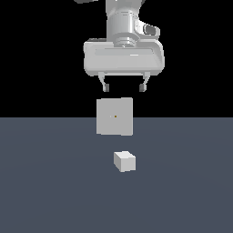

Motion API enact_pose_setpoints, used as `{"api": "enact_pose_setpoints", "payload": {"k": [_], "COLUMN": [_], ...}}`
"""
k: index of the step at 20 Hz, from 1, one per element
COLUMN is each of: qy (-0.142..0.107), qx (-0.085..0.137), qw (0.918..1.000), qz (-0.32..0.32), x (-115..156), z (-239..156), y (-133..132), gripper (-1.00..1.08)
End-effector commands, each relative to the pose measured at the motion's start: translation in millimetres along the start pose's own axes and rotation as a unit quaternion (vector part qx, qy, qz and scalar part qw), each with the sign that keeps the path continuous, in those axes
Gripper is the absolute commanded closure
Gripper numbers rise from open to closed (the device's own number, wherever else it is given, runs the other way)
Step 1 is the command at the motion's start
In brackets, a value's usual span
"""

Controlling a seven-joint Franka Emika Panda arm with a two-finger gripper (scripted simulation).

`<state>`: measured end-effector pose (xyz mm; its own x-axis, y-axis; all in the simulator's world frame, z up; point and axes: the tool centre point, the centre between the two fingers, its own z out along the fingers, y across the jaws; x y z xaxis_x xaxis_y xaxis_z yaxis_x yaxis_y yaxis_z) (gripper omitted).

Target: Plug the charger into the wall socket.

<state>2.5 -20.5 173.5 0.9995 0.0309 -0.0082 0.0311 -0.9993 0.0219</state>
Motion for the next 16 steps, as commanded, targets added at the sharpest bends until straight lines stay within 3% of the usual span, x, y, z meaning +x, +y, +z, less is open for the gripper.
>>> {"api": "enact_pose_setpoints", "payload": {"k": [1,9,16], "qy": [0.0,0.009,0.031], "qx": [0.0,0.002,0.005], "qw": [1.0,0.9999,0.9992], "qz": [0.0,-0.007,-0.024], "x": [0.0,-4.3,-14.8], "z": [0.0,4.4,15.9], "y": [0.0,-0.8,-2.5], "gripper": [-0.92,-0.92,-0.92]}}
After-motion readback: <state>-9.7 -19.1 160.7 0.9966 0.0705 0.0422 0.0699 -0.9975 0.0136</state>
